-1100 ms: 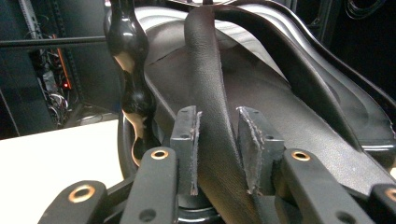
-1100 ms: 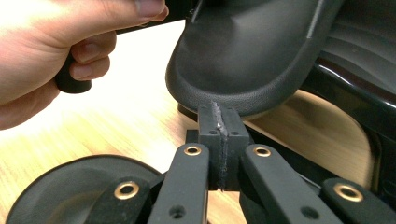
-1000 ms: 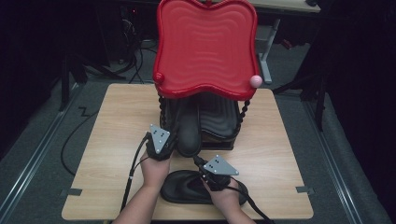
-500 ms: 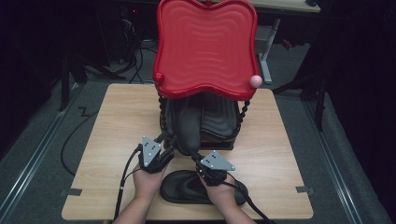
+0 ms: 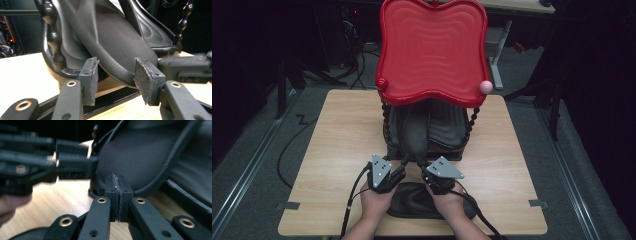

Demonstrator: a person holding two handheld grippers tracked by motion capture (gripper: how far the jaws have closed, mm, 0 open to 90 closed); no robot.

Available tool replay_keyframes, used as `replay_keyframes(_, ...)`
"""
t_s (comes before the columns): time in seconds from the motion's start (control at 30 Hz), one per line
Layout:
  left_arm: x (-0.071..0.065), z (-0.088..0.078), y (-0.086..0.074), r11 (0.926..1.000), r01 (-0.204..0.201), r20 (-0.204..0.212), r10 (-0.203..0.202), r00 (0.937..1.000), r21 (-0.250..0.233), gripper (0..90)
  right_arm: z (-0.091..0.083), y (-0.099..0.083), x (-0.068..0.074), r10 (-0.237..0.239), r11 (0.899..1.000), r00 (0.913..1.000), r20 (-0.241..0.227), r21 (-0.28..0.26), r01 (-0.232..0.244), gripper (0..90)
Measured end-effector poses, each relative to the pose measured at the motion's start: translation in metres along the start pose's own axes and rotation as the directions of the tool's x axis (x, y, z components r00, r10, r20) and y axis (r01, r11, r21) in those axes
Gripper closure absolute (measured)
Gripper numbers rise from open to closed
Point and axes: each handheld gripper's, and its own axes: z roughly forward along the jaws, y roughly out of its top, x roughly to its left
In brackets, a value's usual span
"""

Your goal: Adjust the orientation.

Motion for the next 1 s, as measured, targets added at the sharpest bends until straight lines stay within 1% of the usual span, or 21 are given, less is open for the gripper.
replay_keyframes(0.03, -0.002, 0.001, 0.000, 1.0000, -0.005, 0.001, 0.005, 1.0000, 0.003, 54.6, -0.002, 0.001, -0.003, 0.012, 1.000, 0.9999, 0.008, -0.009, -0.012, 86.9)
replay_keyframes(0.1, -0.004, 0.001, -0.001, 1.0000, -0.008, 0.002, 0.008, 1.0000, 0.000, 55.5, -0.005, 0.004, -0.013, 0.046, 0.999, 0.9983, 0.036, -0.027, -0.045, 84.0)
replay_keyframes(0.13, -0.004, 0.002, -0.001, 1.0000, -0.007, 0.003, 0.007, 1.0000, 0.000, 55.5, -0.004, 0.006, -0.020, 0.065, 0.998, 0.9964, 0.056, -0.028, -0.063, 81.1)
replay_keyframes(0.17, -0.004, 0.002, -0.001, 1.0000, -0.004, 0.003, 0.004, 1.0000, -0.001, 55.5, -0.003, 0.007, -0.024, 0.085, 0.996, 0.9941, 0.068, -0.026, -0.083, 77.8)
replay_keyframes(0.23, -0.004, 0.002, -0.001, 1.0000, 0.002, 0.006, -0.002, 1.0000, 0.001, 55.6, 0.001, 0.010, -0.035, 0.122, 0.992, 0.9875, 0.100, -0.036, -0.119, 73.2)
replay_keyframes(0.27, -0.004, 0.002, -0.001, 1.0000, -0.004, 0.004, 0.004, 1.0000, -0.001, 55.6, 0.003, 0.011, -0.039, 0.126, 0.992, 0.9859, 0.111, -0.043, -0.122, 73.2)
replay_keyframes(0.3, -0.004, 0.002, -0.001, 1.0000, -0.009, 0.005, 0.009, 0.9999, -0.002, 55.8, 0.007, 0.013, -0.043, 0.141, 0.990, 0.9830, 0.118, -0.044, -0.136, 73.4)
replay_keyframes(0.33, -0.004, 0.002, -0.002, 0.9999, -0.015, 0.006, 0.015, 0.9999, -0.003, 56.3, 0.011, 0.016, -0.047, 0.149, 0.989, 0.9819, 0.117, -0.042, -0.145, 73.8)
replay_keyframes(0.43, -0.004, 0.002, -0.002, 0.9992, -0.040, 0.006, 0.040, 0.9992, -0.006, 56.8, 0.023, 0.022, -0.050, 0.136, 0.991, 0.9828, 0.125, -0.026, -0.134, 76.7)
replay_keyframes(0.47, -0.003, 0.002, -0.002, 0.9987, -0.051, -0.002, 0.051, 0.9987, -0.008, 56.7, 0.027, 0.024, -0.049, 0.130, 0.991, 0.9836, 0.125, -0.019, -0.129, 78.8)
replay_keyframes(0.5, -0.001, 0.001, -0.001, 0.9986, -0.051, -0.014, 0.051, 0.9986, -0.012, 58.4, 0.031, 0.026, -0.049, 0.125, 0.992, 0.9835, 0.131, -0.016, -0.124, 79.3)
replay_keyframes(0.57, 0.004, 0.001, 0.001, 0.9995, -0.031, -0.019, 0.031, 0.9993, -0.008, 59.0, 0.039, 0.032, -0.048, 0.114, 0.993, 0.9849, 0.130, -0.021, -0.112, 80.4)
replay_keyframes(0.63, 0.007, 0.002, 0.004, 0.9992, -0.038, -0.031, 0.038, 0.9988, -0.008, 59.0, 0.044, 0.038, -0.047, 0.104, 0.995, 0.9855, 0.133, -0.019, -0.103, 80.8)
replay_keyframes(0.67, 0.008, 0.003, 0.005, 0.9992, -0.040, -0.034, 0.040, 0.9986, -0.005, 59.4, 0.047, 0.042, -0.046, 0.088, 0.996, 0.9866, 0.137, -0.019, -0.087, 80.7)
replay_keyframes(0.73, 0.011, 0.004, 0.007, 0.9989, -0.047, -0.042, 0.047, 0.9980, -0.002, 59.9, 0.047, 0.046, -0.043, 0.090, 0.996, 0.9850, 0.147, -0.024, -0.088, 79.5)
replay_keyframes(0.77, 0.013, 0.005, 0.008, 0.9990, -0.045, -0.046, 0.045, 0.9979, -0.003, 60.4, 0.045, 0.046, -0.040, 0.100, 0.995, 0.9859, 0.134, -0.027, -0.097, 79.1)
replay_keyframes(0.83, 0.016, 0.005, 0.009, 0.9991, -0.042, -0.048, 0.042, 0.9979, -0.001, 60.7, 0.035, 0.042, -0.032, 0.064, 0.997, 0.9911, 0.117, -0.037, -0.060, 79.2)
replay_keyframes(0.87, 0.017, 0.006, 0.009, 0.9990, -0.045, -0.052, 0.045, 0.9976, -0.002, 60.8, 0.031, 0.039, -0.027, 0.055, 0.998, 0.9929, 0.106, -0.039, -0.051, 79.4)
replay_keyframes(0.93, 0.017, 0.007, 0.010, 0.9988, -0.048, -0.056, 0.048, 0.9973, -0.004, 62.4, 0.022, 0.028, -0.018, 0.041, 0.999, 0.9969, 0.067, -0.038, -0.039, 82.0)
replay_keyframes(0.97, 0.017, 0.008, 0.011, 0.9986, -0.053, -0.059, 0.053, 0.9969, -0.004, 63.5, 0.020, 0.023, -0.013, 0.040, 0.999, 0.9979, 0.050, -0.031, -0.038, 83.7)
replay_keyframes(1.0, 0.017, 0.009, 0.011, 0.9985, -0.055, -0.061, 0.055, 0.9966, -0.002, 64.9, 0.017, 0.016, -0.006, 0.041, 0.999, 0.9989, 0.023, -0.020, -0.041, 86.0)
